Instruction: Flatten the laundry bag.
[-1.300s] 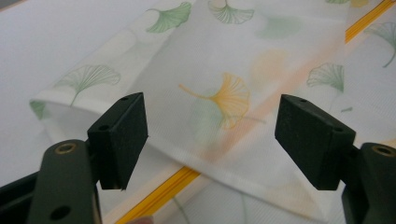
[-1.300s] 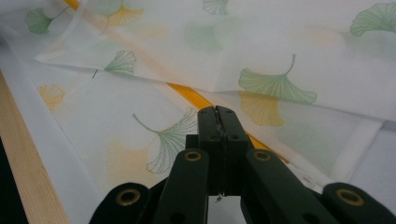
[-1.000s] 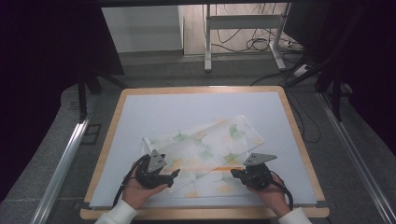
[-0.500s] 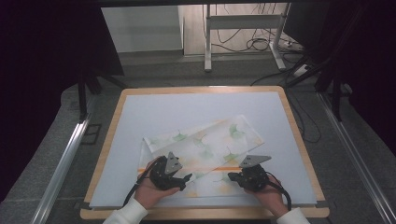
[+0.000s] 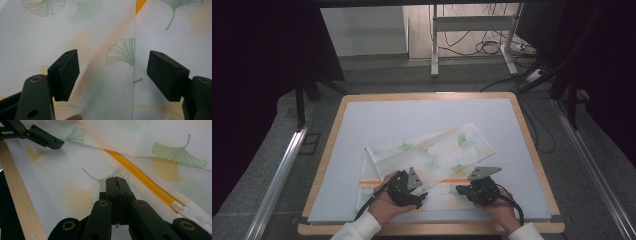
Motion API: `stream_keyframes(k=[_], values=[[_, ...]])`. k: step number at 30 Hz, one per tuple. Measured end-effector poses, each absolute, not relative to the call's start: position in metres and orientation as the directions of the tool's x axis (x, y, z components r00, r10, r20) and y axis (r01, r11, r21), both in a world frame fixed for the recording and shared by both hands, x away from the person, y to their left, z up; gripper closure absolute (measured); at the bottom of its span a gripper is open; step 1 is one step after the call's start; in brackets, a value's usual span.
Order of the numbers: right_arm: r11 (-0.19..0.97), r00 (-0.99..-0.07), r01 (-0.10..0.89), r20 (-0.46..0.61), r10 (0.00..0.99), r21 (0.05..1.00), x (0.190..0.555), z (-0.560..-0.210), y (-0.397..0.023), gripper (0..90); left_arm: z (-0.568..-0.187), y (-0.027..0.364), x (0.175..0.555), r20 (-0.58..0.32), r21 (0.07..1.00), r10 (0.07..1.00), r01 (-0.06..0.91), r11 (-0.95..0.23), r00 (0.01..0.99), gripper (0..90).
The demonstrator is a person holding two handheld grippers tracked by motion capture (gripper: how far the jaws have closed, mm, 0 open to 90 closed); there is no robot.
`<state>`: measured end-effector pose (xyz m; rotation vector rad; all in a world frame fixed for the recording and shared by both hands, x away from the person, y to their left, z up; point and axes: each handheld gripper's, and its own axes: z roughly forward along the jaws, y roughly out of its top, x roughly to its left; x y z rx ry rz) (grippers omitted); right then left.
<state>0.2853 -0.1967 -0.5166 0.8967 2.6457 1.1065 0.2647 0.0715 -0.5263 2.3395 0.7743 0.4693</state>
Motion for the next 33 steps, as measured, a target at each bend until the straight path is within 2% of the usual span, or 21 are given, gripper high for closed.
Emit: stream_keyframes(k=[7,8,13,18,21,24,28,33], values=[[0.558,-0.817,0.474,0.105,0.566,0.681,0.285,-0.517,-0.195,89.0,-0.528,0.072,0.266,0.125,0.646,0.635,0.423,-0.636,0.763,29.3],[0.562,-0.818,0.473,0.101,0.566,0.679,0.285,-0.518,-0.195,89.0,-0.529,0.073,0.267,0.114,0.645,0.638,0.431,-0.631,0.762,32.5],[0.567,-0.82,0.475,0.105,0.562,0.673,0.285,-0.519,-0.193,89.0,-0.529,0.075,0.269,0.087,0.648,0.641,0.445,-0.618,0.762,37.6],[0.571,-0.82,0.477,0.104,0.563,0.668,0.285,-0.52,-0.192,88.9,-0.529,0.077,0.272,0.052,0.648,0.641,0.463,-0.605,0.766,50.3],[0.574,-0.82,0.478,0.103,0.563,0.665,0.285,-0.52,-0.192,88.9,-0.529,0.078,0.272,0.064,0.648,0.647,0.462,-0.606,0.76,62.4],[0.577,-0.822,0.476,0.102,0.561,0.664,0.285,-0.52,-0.191,88.7,-0.528,0.076,0.274,0.065,0.644,0.647,0.463,-0.609,0.76,67.2],[0.578,-0.822,0.474,0.098,0.561,0.665,0.285,-0.52,-0.191,88.5,-0.528,0.074,0.274,0.09,0.639,0.65,0.457,-0.619,0.755,79.3],[0.581,-0.824,0.47,0.096,0.558,0.665,0.285,-0.52,-0.19,88.5,-0.527,0.075,0.275,0.079,0.648,0.654,0.46,-0.607,0.752,85.2]])
